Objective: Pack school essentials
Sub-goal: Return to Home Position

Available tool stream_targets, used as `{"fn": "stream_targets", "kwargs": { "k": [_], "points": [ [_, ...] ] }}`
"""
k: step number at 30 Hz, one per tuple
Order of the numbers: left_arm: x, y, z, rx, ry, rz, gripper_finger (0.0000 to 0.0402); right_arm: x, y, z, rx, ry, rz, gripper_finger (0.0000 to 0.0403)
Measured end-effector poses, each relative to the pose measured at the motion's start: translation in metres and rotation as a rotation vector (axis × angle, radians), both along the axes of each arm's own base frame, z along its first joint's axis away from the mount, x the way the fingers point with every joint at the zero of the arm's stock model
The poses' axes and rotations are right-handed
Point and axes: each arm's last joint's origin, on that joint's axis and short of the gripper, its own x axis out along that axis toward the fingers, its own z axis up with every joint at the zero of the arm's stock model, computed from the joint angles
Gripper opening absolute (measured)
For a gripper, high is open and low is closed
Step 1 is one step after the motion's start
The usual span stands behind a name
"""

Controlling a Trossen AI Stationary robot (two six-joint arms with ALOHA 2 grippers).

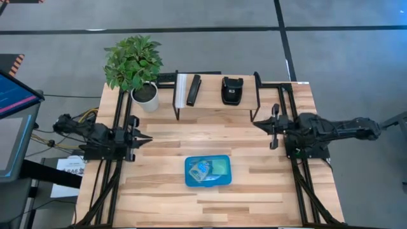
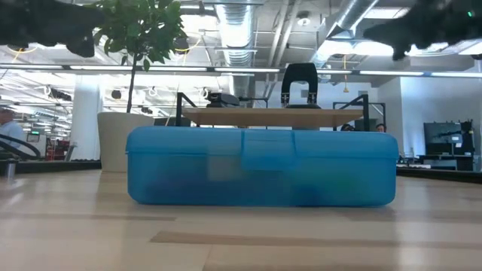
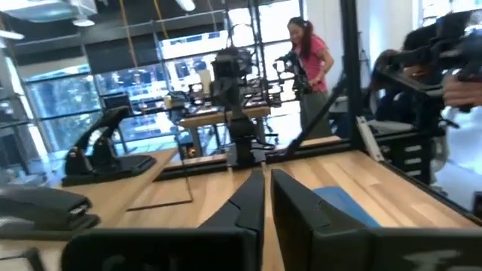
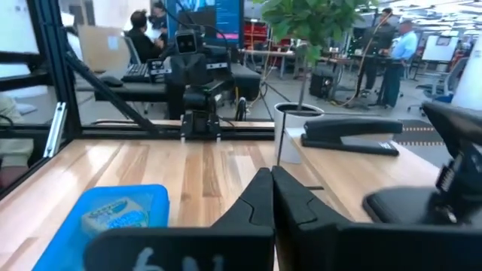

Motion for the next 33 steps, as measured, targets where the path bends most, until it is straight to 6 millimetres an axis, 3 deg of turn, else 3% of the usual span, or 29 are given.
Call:
{"fn": "stream_targets", "kwargs": {
  "k": [7, 14, 28, 33],
  "points": [
    [0.009, -0.001, -0.026, -0.090, 0.001, -0.048, 0.0001, -0.016, -0.004, -0.028, 0.042, -0.077, -0.028, 0.0008],
    [0.009, -0.002, -0.026, -0.153, 0.009, -0.116, 0.0000, -0.024, -0.004, -0.042, 0.043, -0.140, -0.030, 0.0008],
    [0.009, -0.004, -0.029, -0.171, 0.033, -0.160, 0.0000, -0.018, -0.004, -0.068, 0.071, -0.042, -0.026, 0.0008],
    [0.008, -0.008, -0.027, -0.141, 0.019, -0.315, 0.0000, -0.018, -0.004, -0.069, 0.074, -0.038, -0.025, 0.0008]
  ]
}}
